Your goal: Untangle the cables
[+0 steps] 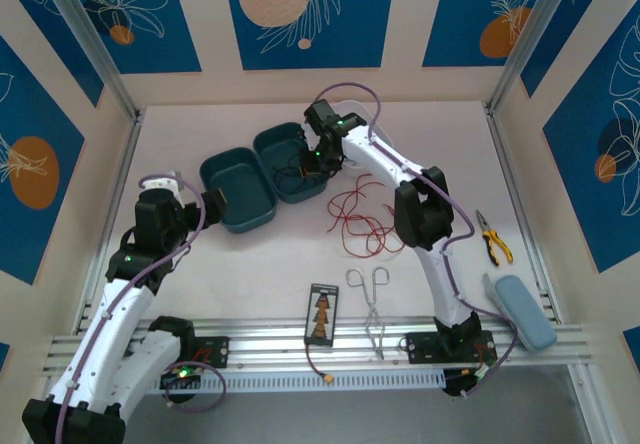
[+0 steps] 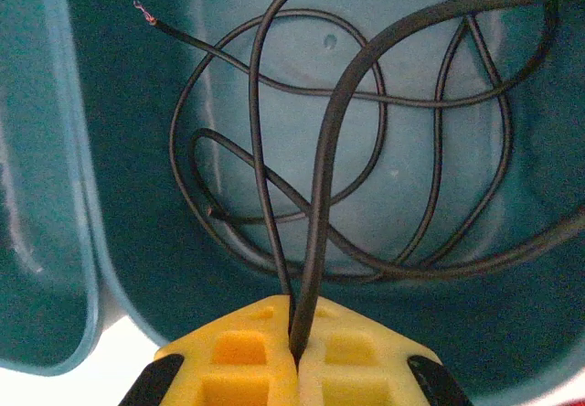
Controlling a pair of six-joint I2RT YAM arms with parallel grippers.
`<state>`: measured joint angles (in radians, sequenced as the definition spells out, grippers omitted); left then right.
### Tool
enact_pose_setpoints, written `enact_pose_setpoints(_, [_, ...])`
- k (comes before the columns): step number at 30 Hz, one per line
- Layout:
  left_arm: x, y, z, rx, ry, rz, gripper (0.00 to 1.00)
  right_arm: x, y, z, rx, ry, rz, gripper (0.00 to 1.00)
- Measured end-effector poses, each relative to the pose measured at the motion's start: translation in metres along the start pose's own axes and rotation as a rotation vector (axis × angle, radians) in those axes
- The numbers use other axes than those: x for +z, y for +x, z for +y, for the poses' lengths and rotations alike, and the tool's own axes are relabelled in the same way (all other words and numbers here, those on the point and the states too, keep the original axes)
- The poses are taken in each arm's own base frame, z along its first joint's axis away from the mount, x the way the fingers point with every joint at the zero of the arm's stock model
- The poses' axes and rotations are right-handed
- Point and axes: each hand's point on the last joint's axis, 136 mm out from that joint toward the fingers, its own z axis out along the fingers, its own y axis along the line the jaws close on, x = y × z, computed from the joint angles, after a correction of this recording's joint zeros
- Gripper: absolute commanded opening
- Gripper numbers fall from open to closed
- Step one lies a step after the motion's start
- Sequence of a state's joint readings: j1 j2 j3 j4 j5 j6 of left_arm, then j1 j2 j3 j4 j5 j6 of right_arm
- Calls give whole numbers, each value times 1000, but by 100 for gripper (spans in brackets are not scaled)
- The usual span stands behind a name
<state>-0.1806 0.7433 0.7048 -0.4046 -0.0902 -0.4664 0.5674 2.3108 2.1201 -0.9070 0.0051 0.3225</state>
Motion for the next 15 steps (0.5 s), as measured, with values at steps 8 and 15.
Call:
enact_pose_setpoints(8, [0, 0, 0, 0, 0, 0, 100, 36, -18, -9, -8, 38, 19, 0])
enact_pose_setpoints(15, [2, 2, 1, 1, -5, 10, 100, 55, -17, -17, -23, 57, 54, 0])
